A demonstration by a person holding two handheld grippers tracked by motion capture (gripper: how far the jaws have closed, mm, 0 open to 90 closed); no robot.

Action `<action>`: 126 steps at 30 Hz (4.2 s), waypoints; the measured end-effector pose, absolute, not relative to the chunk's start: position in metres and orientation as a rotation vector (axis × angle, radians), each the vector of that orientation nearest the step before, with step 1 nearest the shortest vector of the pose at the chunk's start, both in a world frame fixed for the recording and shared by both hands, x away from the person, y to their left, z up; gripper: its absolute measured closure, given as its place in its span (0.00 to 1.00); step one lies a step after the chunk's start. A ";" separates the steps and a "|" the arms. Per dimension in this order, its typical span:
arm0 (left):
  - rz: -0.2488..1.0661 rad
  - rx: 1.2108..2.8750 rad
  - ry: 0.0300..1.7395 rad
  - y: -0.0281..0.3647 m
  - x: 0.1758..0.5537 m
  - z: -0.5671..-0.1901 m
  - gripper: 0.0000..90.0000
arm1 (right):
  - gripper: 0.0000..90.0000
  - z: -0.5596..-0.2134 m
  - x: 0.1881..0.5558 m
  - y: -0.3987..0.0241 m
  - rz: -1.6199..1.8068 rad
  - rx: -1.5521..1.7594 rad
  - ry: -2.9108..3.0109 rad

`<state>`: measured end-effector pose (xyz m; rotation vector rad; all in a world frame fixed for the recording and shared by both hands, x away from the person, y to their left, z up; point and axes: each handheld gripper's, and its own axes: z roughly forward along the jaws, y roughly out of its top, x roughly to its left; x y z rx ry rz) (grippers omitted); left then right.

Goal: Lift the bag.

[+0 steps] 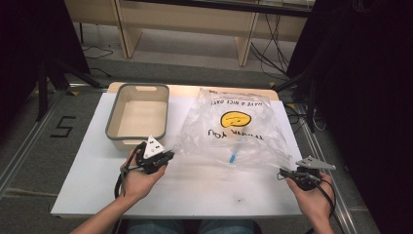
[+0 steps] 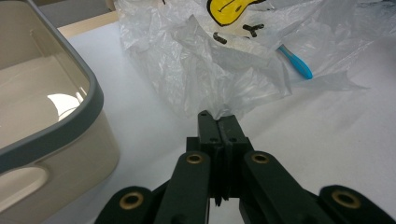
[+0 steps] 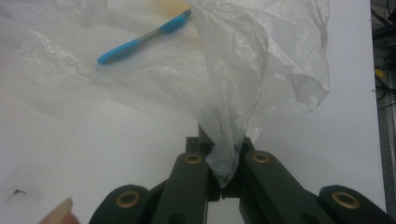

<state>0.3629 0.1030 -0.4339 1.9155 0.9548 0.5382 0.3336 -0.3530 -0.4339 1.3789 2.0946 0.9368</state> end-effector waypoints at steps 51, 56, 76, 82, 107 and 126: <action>0.698 1.662 0.936 0.130 0.372 -0.394 1.00 | 1.00 -0.372 0.335 -0.337 1.118 1.151 1.862; 0.703 1.646 0.933 0.132 0.372 -0.389 1.00 | 1.00 -0.366 0.337 -0.333 1.137 1.129 1.849; 0.733 1.548 0.912 0.138 0.372 -0.359 1.00 | 1.00 -0.353 0.339 -0.335 1.170 1.119 1.799; 0.734 1.542 0.907 0.136 0.373 -0.356 1.00 | 1.00 -0.351 0.340 -0.336 1.175 1.122 1.789; 0.760 1.511 0.845 0.134 0.367 -0.340 1.00 | 1.00 -0.346 0.337 -0.339 1.188 1.122 1.756; 0.761 1.469 0.800 0.132 0.360 -0.322 1.00 | 1.00 -0.338 0.331 -0.343 1.215 1.119 1.717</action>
